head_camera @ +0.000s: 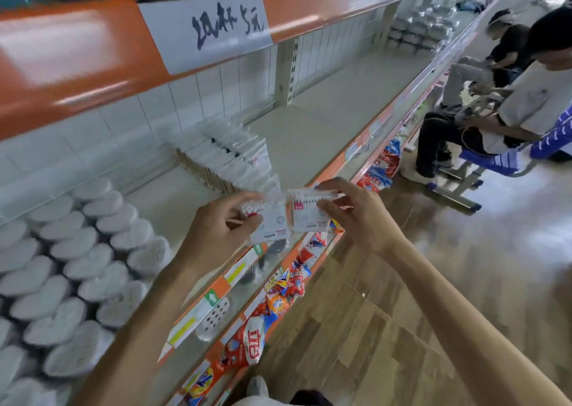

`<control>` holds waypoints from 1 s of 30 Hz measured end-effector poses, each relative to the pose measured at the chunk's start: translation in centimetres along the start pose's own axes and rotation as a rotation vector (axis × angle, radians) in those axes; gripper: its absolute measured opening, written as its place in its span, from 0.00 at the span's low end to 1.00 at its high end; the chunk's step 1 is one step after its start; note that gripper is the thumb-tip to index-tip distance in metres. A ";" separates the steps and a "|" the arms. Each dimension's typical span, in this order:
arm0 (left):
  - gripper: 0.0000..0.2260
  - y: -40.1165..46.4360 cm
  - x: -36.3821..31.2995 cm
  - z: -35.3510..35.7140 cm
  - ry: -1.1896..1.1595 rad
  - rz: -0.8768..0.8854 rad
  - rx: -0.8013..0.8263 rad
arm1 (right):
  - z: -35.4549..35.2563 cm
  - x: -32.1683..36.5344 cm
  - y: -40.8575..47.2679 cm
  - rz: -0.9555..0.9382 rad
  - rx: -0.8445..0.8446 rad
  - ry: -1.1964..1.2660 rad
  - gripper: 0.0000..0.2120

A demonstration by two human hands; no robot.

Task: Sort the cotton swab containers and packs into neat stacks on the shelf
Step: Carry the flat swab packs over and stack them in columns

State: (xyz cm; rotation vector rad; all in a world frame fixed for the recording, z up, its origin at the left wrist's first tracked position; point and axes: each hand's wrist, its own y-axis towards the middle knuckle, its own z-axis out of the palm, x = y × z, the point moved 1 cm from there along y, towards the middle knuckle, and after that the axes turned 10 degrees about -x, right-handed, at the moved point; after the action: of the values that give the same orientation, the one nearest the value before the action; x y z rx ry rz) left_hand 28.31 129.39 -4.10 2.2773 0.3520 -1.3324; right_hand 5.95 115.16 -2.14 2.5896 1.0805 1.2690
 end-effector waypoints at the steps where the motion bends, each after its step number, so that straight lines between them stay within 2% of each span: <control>1: 0.14 0.5 0.0 -0.1 0.011 0.008 -0.009 | 0.2 -0.3 0.5 0.001 0.005 0.016 0.09; 6: 0.11 2.9 0.7 -0.4 0.041 -0.007 -0.076 | 1.2 -2.1 4.1 -0.001 0.045 0.042 0.09; 16: 0.10 6.0 0.9 0.1 0.115 -0.125 -0.338 | 3.2 -3.7 14.8 -0.193 0.198 0.137 0.09; 22: 0.10 8.5 -0.4 2.1 0.156 -0.185 -0.449 | 4.2 -5.6 21.6 -0.301 0.221 0.208 0.09; 30: 0.11 6.7 -0.9 5.7 0.193 -0.309 -0.609 | 10.3 -8.8 24.5 -0.447 0.351 0.189 0.09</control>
State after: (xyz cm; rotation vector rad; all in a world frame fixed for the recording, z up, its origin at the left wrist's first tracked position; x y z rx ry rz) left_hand 26.59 120.70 -3.81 1.8725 1.0532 -0.9551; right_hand 23.52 93.80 -6.46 2.2607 1.9388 1.3193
